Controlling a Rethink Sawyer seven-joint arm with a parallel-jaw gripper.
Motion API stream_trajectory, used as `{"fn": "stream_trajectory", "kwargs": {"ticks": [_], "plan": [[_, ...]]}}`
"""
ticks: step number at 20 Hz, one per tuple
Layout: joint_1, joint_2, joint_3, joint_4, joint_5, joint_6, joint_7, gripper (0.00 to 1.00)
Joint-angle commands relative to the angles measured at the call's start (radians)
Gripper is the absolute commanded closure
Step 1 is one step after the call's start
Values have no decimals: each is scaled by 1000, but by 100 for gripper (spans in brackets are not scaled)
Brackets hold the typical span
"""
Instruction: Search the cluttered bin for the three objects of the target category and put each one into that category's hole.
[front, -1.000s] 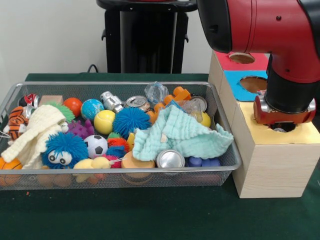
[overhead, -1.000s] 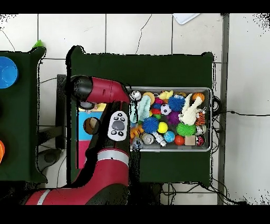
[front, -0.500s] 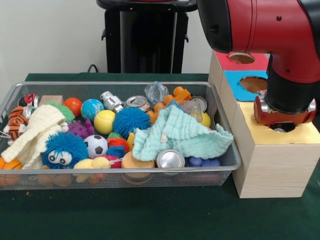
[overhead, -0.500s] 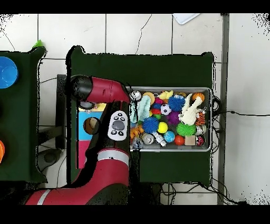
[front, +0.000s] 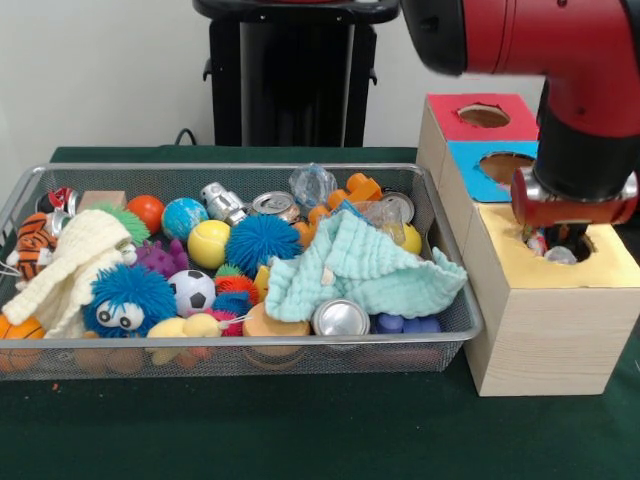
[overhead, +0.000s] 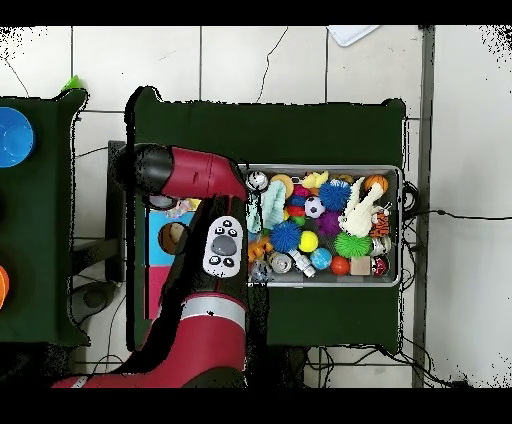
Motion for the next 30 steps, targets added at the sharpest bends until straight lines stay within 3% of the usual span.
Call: {"fn": "stream_trajectory", "kwargs": {"ticks": [1, 13, 30], "plan": [[-8, -164, 34, 140, -16, 57, 132, 100], [-22, -199, 47, 154, -32, 78, 133, 100], [-20, -190, 13, 134, -143, 192, 95, 100]]}}
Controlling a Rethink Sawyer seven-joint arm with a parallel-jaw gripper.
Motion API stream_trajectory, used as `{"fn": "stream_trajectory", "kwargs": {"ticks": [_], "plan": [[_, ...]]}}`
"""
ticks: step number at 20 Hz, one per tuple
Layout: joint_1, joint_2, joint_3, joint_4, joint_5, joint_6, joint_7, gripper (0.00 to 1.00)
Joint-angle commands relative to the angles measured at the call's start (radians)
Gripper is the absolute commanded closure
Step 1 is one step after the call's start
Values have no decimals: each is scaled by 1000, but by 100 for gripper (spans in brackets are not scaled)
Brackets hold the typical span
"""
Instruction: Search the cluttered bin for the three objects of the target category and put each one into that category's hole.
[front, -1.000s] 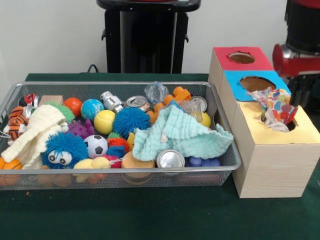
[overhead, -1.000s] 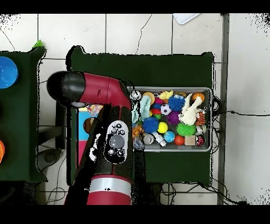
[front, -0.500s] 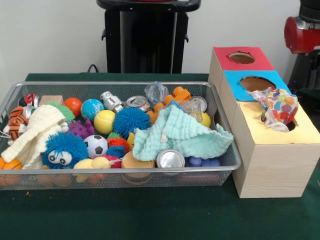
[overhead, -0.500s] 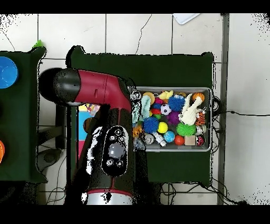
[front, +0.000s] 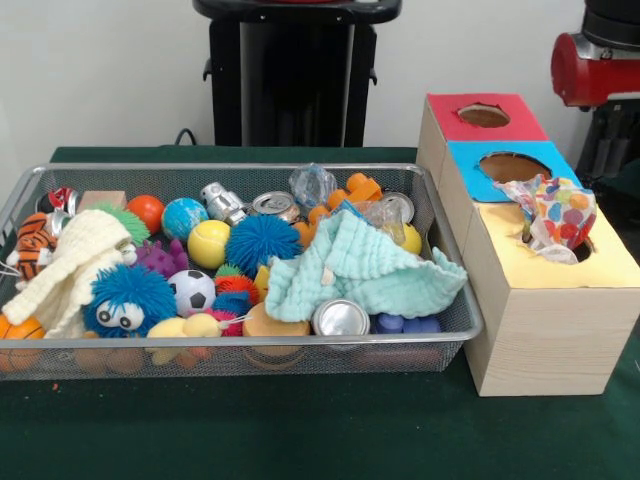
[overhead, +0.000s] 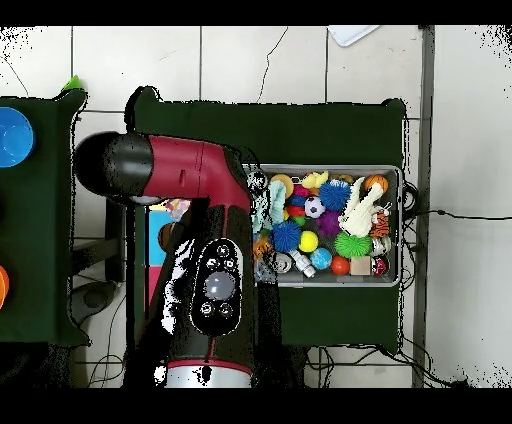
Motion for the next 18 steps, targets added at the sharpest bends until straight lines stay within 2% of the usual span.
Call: {"fn": "stream_trajectory", "kwargs": {"ticks": [1, 9, 18], "plan": [[-21, 24, 23, 97, -78, 165, 92, 100], [-32, 33, 43, 92, -99, 169, 106, 100], [-43, 59, 73, 113, -80, 105, 108, 100]]}}
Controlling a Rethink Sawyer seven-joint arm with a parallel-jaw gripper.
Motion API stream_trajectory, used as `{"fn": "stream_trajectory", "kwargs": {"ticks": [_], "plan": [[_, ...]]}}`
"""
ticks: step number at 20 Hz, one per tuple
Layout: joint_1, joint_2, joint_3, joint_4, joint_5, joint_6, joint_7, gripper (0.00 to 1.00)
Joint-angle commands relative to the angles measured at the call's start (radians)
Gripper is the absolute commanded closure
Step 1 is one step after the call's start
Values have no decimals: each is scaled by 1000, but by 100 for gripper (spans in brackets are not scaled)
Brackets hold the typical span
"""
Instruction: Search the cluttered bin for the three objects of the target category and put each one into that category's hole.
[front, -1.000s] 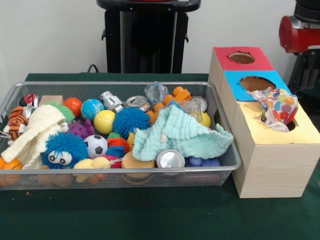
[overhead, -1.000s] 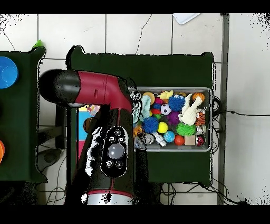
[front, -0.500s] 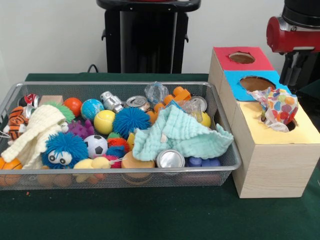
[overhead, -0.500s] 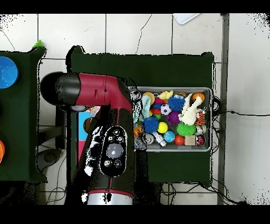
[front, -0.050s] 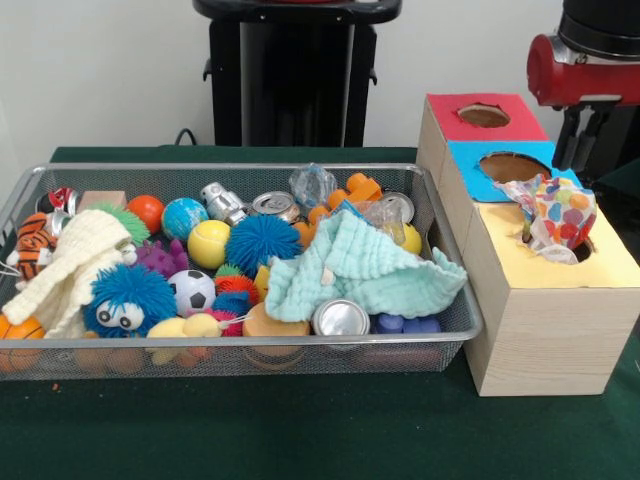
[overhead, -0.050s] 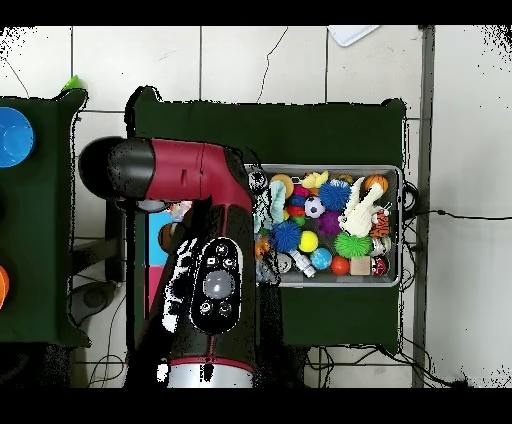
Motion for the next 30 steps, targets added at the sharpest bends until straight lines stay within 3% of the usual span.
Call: {"fn": "stream_trajectory", "kwargs": {"ticks": [1, 13, 30], "plan": [[-40, 56, 75, 114, -20, 31, 105, 100], [-40, 93, 89, 138, -6, -31, 129, 100], [-55, 98, 120, 148, 52, -3, 160, 100]]}}
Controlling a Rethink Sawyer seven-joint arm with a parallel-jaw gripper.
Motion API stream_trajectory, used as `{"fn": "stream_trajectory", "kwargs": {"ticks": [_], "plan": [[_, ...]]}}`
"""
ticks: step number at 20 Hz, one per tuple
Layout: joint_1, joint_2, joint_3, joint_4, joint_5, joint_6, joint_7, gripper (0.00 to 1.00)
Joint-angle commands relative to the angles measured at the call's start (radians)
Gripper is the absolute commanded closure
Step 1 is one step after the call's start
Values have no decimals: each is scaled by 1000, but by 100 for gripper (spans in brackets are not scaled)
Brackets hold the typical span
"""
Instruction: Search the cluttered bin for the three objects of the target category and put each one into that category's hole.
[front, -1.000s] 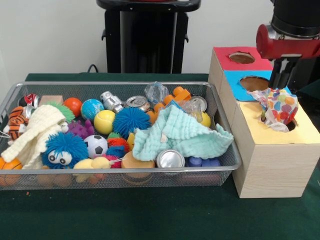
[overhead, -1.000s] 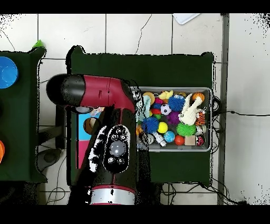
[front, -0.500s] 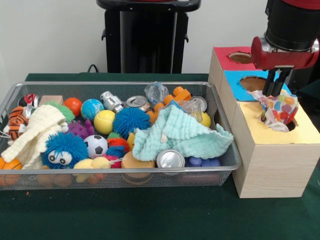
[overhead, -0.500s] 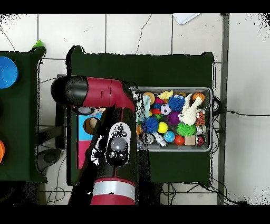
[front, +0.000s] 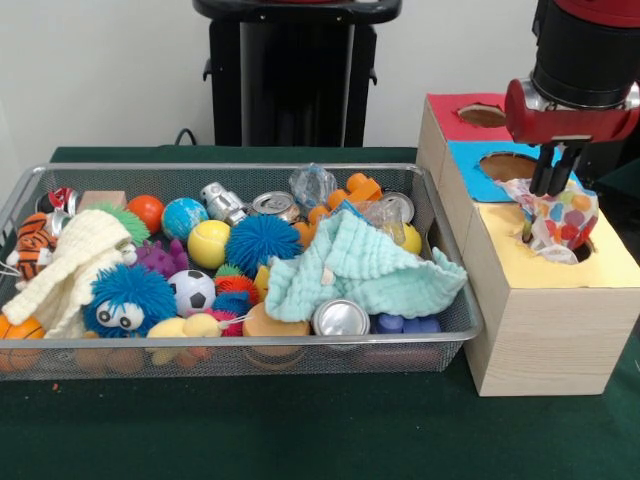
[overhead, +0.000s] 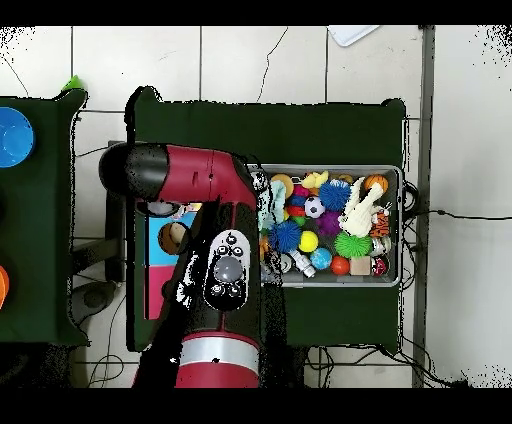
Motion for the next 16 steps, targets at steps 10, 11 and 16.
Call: {"fn": "stream_trajectory", "kwargs": {"ticks": [10, 11, 16], "plan": [[-32, 60, 97, 121, 37, -10, 173, 100], [-30, 66, 94, 118, 31, -13, 174, 100], [-16, 93, 72, 84, -12, 10, 159, 100]]}}
